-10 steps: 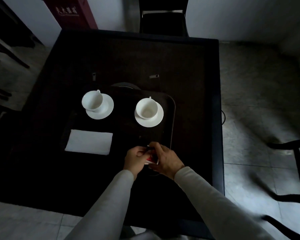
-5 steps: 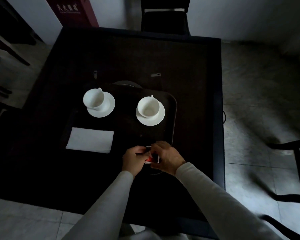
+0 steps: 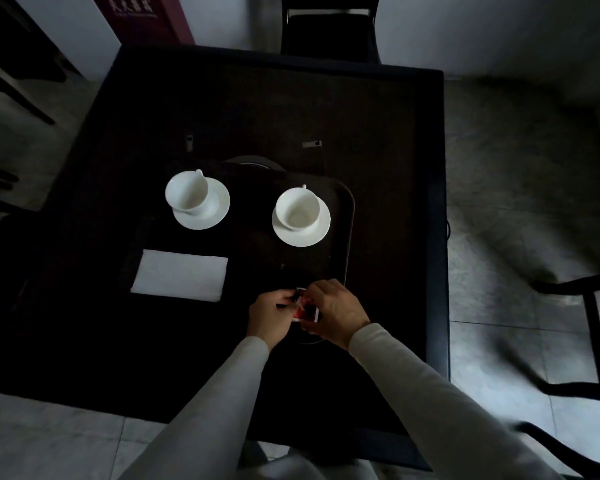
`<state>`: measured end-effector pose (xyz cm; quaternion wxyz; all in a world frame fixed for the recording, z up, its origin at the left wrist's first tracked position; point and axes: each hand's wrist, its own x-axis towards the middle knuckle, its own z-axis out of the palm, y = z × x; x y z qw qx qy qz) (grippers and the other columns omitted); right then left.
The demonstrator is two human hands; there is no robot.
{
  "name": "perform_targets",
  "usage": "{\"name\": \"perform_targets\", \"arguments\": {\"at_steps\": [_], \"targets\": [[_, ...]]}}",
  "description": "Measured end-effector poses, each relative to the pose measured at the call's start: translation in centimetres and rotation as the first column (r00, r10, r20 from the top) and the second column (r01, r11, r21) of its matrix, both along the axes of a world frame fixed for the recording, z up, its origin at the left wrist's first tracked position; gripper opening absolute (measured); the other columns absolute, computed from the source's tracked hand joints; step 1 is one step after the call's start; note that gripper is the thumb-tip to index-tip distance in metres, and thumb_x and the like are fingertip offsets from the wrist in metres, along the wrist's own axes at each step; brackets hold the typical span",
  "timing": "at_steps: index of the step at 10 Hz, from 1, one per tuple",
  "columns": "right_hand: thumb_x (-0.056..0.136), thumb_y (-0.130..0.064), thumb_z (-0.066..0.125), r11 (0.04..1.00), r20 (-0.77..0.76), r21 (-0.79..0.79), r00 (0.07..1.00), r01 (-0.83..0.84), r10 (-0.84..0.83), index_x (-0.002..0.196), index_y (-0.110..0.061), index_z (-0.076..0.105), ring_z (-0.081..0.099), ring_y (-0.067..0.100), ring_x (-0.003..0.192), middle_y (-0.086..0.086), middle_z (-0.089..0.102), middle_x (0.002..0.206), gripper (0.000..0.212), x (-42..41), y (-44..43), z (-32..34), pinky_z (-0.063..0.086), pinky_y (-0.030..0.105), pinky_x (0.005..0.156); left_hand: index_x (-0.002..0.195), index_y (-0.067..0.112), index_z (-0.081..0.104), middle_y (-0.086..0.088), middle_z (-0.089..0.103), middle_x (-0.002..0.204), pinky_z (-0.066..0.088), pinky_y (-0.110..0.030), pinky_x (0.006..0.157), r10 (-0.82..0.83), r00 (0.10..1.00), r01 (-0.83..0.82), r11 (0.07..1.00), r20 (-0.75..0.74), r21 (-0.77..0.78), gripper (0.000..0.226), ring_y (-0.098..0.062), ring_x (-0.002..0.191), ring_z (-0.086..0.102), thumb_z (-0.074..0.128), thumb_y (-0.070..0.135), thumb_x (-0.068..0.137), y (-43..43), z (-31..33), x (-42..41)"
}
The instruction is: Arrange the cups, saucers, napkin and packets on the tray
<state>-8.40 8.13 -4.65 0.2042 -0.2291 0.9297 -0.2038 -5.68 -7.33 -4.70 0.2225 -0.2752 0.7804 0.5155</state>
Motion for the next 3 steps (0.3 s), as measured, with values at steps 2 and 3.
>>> {"name": "perform_targets", "arguments": {"at_steps": [2, 3], "targets": [[0.074, -0.038, 0.080, 1.000, -0.027, 0.011, 1.000, 0.005, -0.005, 0.112, -0.007, 0.067, 0.060, 0.037, 0.103, 0.013, 0.066, 0.116, 0.050, 0.09, -0.09, 0.13, 0.052, 0.043, 0.088, 0.117, 0.021, 0.076, 0.001, 0.076, 0.103, 0.055, -0.040, 0.099, -0.010, 1.000, 0.010, 0.999, 0.001, 0.030, 0.032, -0.016, 0.101, 0.070, 0.063, 0.007, 0.091, 0.27, 0.45, -0.02], [0.073, -0.040, 0.079, 0.999, -0.003, 0.043, 1.000, -0.010, 0.010, 0.114, -0.009, 0.066, 0.059, 0.035, 0.105, 0.011, 0.065, 0.118, 0.052, 0.04, -0.28, -0.37, 0.051, 0.042, 0.090, 0.116, 0.023, 0.076, 0.001, 0.077, 0.106, 0.055, -0.038, 0.099, -0.018, 1.000, 0.018, 1.000, 0.013, 0.017, 0.031, -0.015, 0.102, 0.070, 0.064, 0.010, 0.091, 0.28, 0.48, -0.28]]}}
